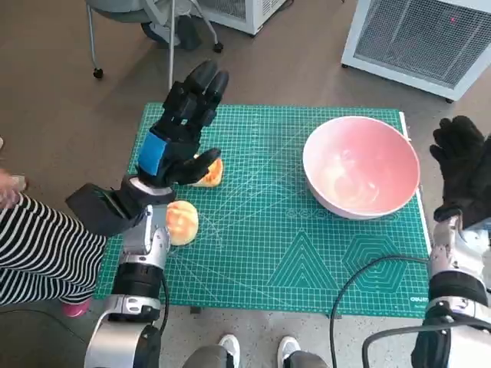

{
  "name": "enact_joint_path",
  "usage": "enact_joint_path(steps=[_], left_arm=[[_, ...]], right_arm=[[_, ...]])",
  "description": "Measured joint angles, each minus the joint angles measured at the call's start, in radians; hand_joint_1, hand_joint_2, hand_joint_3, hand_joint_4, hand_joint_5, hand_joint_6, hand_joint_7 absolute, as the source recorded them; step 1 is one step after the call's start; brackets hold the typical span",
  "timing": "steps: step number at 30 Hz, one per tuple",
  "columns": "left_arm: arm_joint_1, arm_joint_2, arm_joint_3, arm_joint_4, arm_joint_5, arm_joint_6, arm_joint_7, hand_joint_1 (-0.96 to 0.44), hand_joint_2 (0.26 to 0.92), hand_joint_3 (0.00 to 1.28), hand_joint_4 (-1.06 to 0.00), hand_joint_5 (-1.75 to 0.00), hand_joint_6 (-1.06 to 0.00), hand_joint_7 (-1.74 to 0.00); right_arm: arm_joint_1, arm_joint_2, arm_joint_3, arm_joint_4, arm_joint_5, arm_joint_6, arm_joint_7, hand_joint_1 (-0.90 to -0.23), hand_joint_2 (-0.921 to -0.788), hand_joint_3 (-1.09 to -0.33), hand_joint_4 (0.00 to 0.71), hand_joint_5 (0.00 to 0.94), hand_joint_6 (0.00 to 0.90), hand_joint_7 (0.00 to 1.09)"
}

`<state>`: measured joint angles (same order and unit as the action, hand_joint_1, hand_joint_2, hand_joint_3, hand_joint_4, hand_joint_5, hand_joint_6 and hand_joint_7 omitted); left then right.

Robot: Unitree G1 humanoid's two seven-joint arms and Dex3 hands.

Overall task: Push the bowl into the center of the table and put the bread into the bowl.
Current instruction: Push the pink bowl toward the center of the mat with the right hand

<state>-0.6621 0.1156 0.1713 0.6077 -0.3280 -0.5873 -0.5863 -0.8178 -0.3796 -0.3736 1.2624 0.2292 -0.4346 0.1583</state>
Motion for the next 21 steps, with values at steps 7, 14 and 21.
enact_joint_path(steps=[7, 14, 21], left_arm=[[0.001, 0.009, 0.000, -0.018, 0.001, 0.001, 0.000, -0.70, 0.921, 0.31, -0.08, 0.00, 0.00, -0.39], [0.002, 0.024, 0.000, -0.024, 0.001, 0.001, -0.005, -0.70, 0.921, 0.31, -0.08, 0.00, 0.00, -0.38], [0.011, 0.034, 0.001, -0.024, 0.000, 0.001, -0.011, -0.69, 0.921, 0.30, -0.08, 0.00, 0.00, -0.38]], right_arm=[[-0.002, 0.040, -0.001, 0.011, 0.001, 0.014, 0.023, -0.679, -0.921, -0.795, 0.113, 0.001, 0.051, 0.28], [-0.008, 0.076, 0.005, 0.017, -0.002, 0.022, 0.043, -0.736, -0.921, -0.734, 0.119, 0.003, 0.075, 0.26], [-0.014, 0.099, 0.035, 0.020, -0.036, 0.026, 0.056, -0.738, -0.921, -0.731, 0.126, 0.005, 0.083, 0.25]])
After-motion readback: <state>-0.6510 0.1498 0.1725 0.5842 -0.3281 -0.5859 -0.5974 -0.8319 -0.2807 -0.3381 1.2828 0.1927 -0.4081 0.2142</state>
